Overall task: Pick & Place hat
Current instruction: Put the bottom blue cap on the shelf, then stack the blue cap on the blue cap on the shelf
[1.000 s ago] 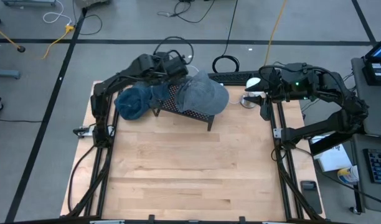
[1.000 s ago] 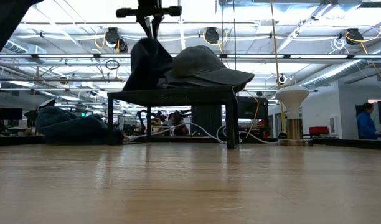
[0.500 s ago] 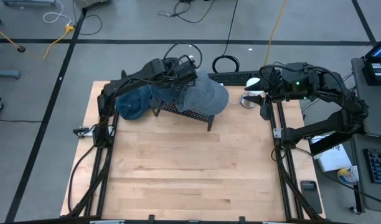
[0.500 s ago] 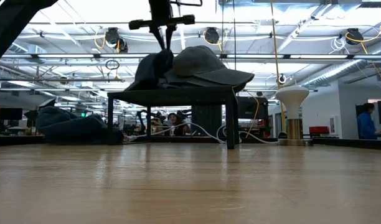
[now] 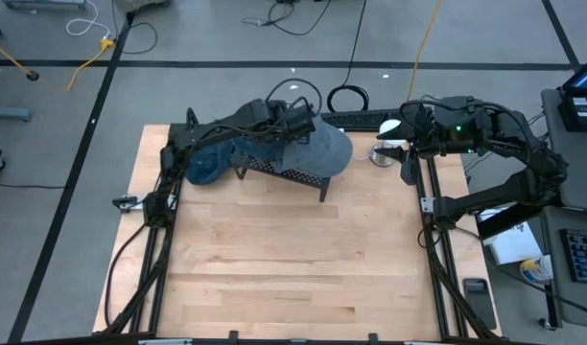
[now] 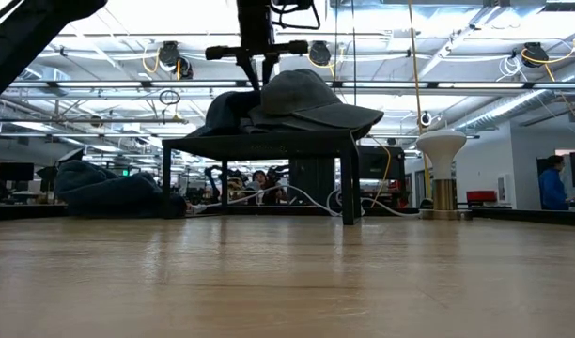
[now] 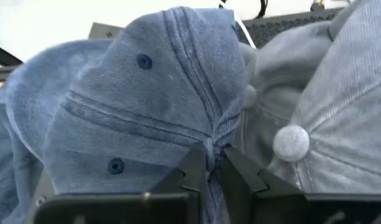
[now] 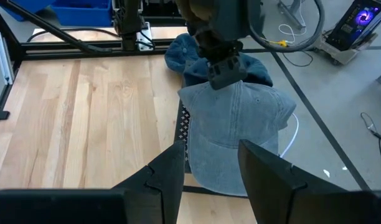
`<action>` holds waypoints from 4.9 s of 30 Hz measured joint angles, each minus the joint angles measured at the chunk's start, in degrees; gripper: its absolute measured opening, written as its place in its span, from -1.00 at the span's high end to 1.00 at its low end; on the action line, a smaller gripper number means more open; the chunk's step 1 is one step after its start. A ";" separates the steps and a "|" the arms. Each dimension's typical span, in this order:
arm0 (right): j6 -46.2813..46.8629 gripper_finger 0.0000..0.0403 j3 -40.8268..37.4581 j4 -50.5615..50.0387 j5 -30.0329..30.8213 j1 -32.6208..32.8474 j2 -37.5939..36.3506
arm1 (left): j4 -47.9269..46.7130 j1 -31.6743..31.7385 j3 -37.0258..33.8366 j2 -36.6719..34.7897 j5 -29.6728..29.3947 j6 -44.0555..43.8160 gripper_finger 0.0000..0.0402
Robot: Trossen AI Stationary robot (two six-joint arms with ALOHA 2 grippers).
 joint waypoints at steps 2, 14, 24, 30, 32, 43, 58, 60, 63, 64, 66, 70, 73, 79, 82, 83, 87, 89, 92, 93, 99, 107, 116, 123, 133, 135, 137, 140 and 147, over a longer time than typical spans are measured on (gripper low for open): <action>0.00 0.30 0.00 0.00 0.00 0.00 0.00 | 0.05 0.04 0.00 0.00 0.62 -0.01 0.73; -0.01 0.30 0.00 0.00 0.00 -0.01 0.07 | 1.17 0.15 0.00 -2.29 3.56 -0.21 0.18; -0.86 0.30 0.00 0.00 0.00 0.00 0.54 | -2.41 -0.02 0.02 -8.44 5.97 4.15 0.09; -1.73 0.30 0.00 0.00 0.00 -0.01 0.57 | -6.34 -0.12 0.04 -12.10 8.42 10.53 0.08; -1.73 0.30 0.00 0.00 0.00 0.00 0.57 | -6.25 -0.33 0.04 -13.24 8.81 14.17 0.08; -1.72 0.30 0.00 0.02 0.02 0.00 0.99 | -6.27 2.47 0.04 -19.06 7.30 24.09 0.08; -3.14 0.30 -0.02 2.11 0.04 -0.01 3.88 | -6.27 26.99 0.02 -21.74 14.87 34.85 0.08; -3.30 0.30 -0.02 2.36 0.04 -0.02 4.24 | -6.27 29.96 0.02 -21.40 15.10 35.49 0.08; -4.82 0.30 -0.02 3.16 0.04 -0.02 4.71 | -6.25 34.48 0.00 -21.18 14.96 37.12 0.08; -5.31 0.30 -0.02 3.13 0.04 -0.02 4.82 | -6.25 35.81 -0.04 -21.14 14.49 37.73 0.08; -5.75 0.30 -0.02 3.06 0.04 -0.02 5.11 | -6.27 37.96 -0.43 -20.86 13.59 38.02 0.08; -6.16 0.30 -0.02 3.05 0.05 -0.02 5.73 | -6.19 42.14 -4.99 -20.46 14.52 39.01 0.08; -7.38 0.30 -0.02 3.06 0.07 -0.02 6.04 | -6.34 43.35 -11.11 -20.52 14.05 39.11 0.08; -10.00 0.30 -0.02 3.06 0.07 -0.02 6.12 | -4.35 43.95 -21.36 -20.44 12.24 37.71 0.08; -10.51 0.30 -0.02 3.03 0.07 -0.02 6.12 | -2.61 43.96 -25.54 -20.44 12.27 37.80 0.08; -10.54 0.30 -0.02 3.02 0.07 -0.02 6.12 | -2.26 43.98 -26.98 -20.44 12.27 37.73 0.08; -10.54 0.30 -0.04 3.01 0.07 -0.02 6.12 | -1.85 44.52 -32.54 -20.44 12.51 35.36 0.08; -10.54 0.30 -0.68 3.27 0.07 -0.02 6.09 | -1.66 44.86 -35.09 -20.44 12.49 34.10 0.08; -10.54 0.30 -2.43 3.27 0.07 -0.02 5.99 | -1.48 45.35 -38.82 -20.44 12.53 32.62 0.08; -10.54 0.30 -3.20 3.21 0.06 -0.02 5.94 | -1.31 45.43 -40.07 -20.46 12.61 32.52 0.08; -10.56 0.30 -8.48 3.46 0.04 -0.02 5.92 | 1.27 45.03 -44.13 -20.55 13.37 31.42 0.08; -12.24 0.30 -12.92 5.33 -0.02 -0.02 5.84 | 4.19 44.59 -47.57 -20.48 12.51 30.19 0.08; -13.13 0.30 -14.38 7.67 -0.11 -0.02 5.51 | 10.78 44.61 -54.15 -20.44 15.12 28.17 0.08; -14.60 0.30 -14.40 7.74 -0.15 -0.02 5.51 | 14.09 44.30 -57.22 -20.04 13.77 26.82 0.08; -15.06 0.30 -14.40 7.72 -0.15 -0.02 5.47 | 13.56 43.49 -57.35 -15.69 12.84 25.71 0.09; -15.26 0.30 -14.40 7.74 -0.12 -0.02 5.41 | 13.57 43.28 -57.35 -15.31 12.97 25.71 0.15; -15.76 0.30 -14.40 7.74 -0.09 -0.02 5.38 | 13.62 43.14 -57.35 -15.30 12.98 26.22 0.28; -16.23 0.30 -14.40 7.72 -0.07 -0.02 5.38 | 13.60 43.06 -57.35 -15.30 13.54 28.24 0.57; -16.76 0.30 -14.40 7.74 -0.02 -0.02 5.38 | 14.01 43.08 -57.35 -15.30 15.49 30.70 0.95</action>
